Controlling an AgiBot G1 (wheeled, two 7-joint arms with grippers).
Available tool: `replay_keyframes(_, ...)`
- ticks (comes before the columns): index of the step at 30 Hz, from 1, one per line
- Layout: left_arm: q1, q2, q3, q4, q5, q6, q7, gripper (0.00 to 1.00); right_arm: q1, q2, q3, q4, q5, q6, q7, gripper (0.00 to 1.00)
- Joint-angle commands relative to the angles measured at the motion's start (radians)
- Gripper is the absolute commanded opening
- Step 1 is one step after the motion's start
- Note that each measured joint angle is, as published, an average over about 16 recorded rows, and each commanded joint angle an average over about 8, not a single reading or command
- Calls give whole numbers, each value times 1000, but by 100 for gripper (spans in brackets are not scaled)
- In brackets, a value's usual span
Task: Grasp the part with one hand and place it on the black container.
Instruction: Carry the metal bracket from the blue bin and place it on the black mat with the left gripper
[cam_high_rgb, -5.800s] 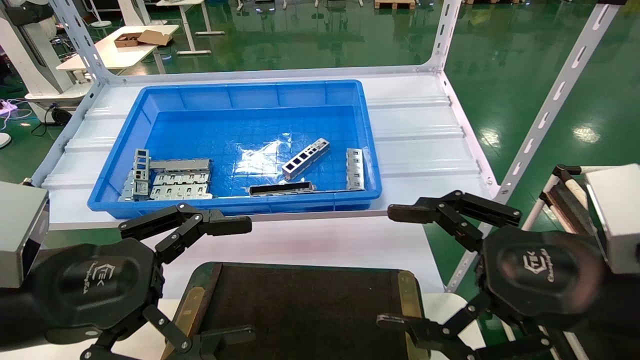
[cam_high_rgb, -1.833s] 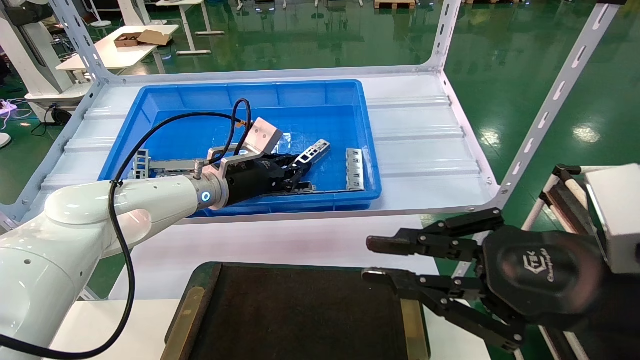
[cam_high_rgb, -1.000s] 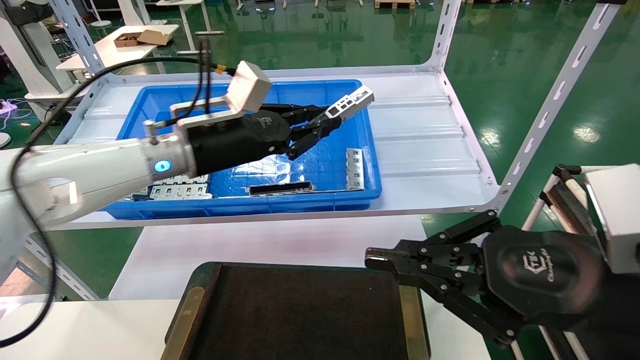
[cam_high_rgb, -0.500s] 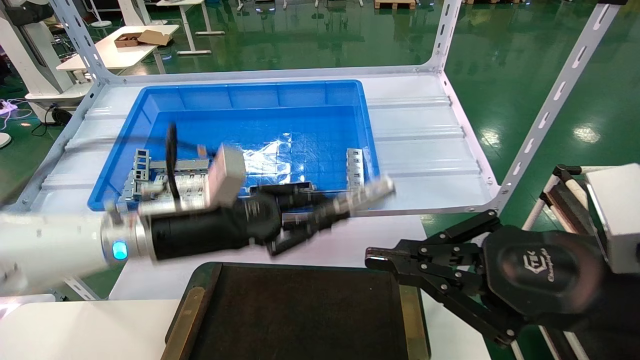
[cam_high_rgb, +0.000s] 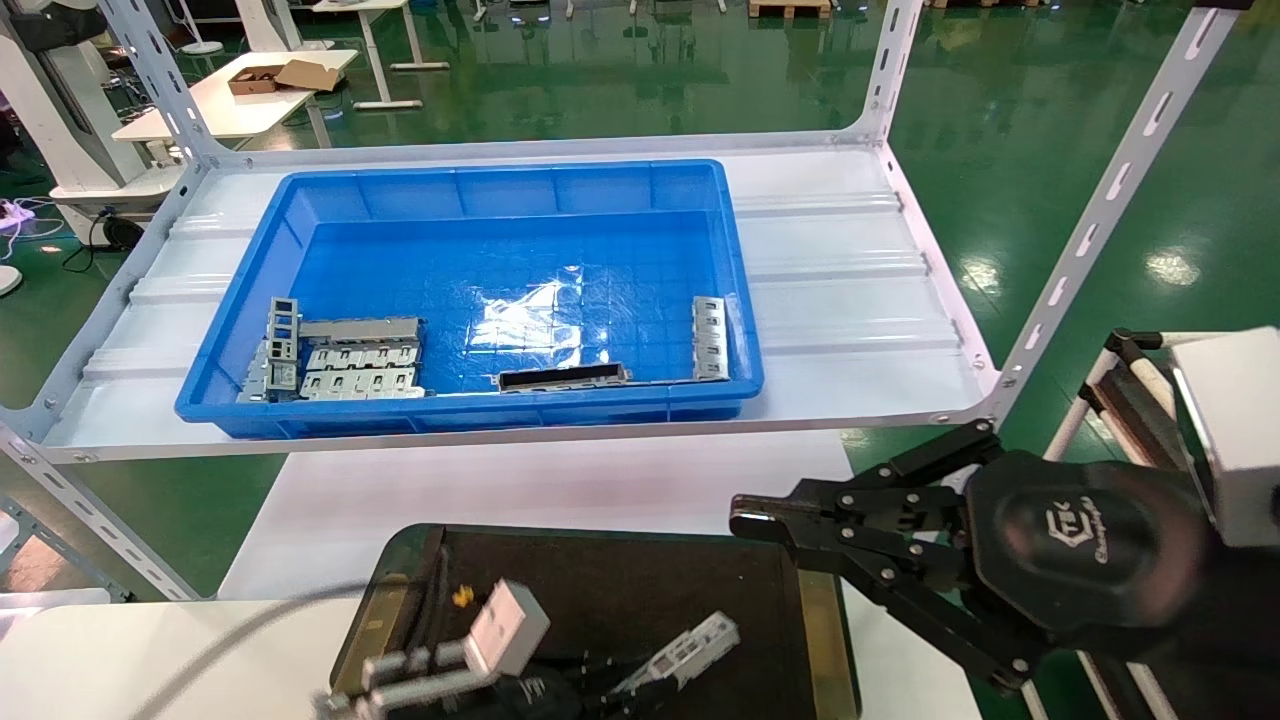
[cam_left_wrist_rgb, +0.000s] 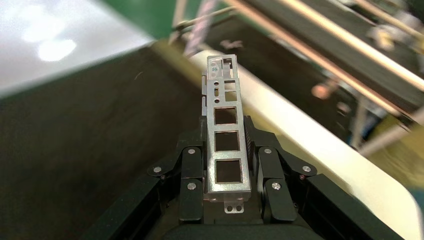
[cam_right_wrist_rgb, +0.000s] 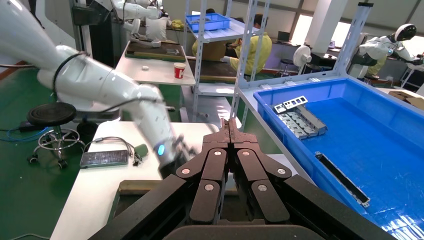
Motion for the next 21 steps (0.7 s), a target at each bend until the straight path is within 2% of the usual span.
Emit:
replay_keyframes(1,58,10,13,-36,25,-102,-50,0,0,0,0,0,0,0,0,0)
replay_keyframes(5,73,86,37,-7,60,-277,-151,0,0,0,0,0,0,0,0,0)
replay_keyframes(10,41,192,70,84,93,-431,-247,0,0,0,0,0,0,0,0,0)
replay_keyframes(16,-2,294,88,192,106,-552,-312,0,0,0,0,0,0,0,0,0)
replay_keyframes(21,-19,334,111,241,91,-608,-356,0,0,0,0,0,0,0,0,0)
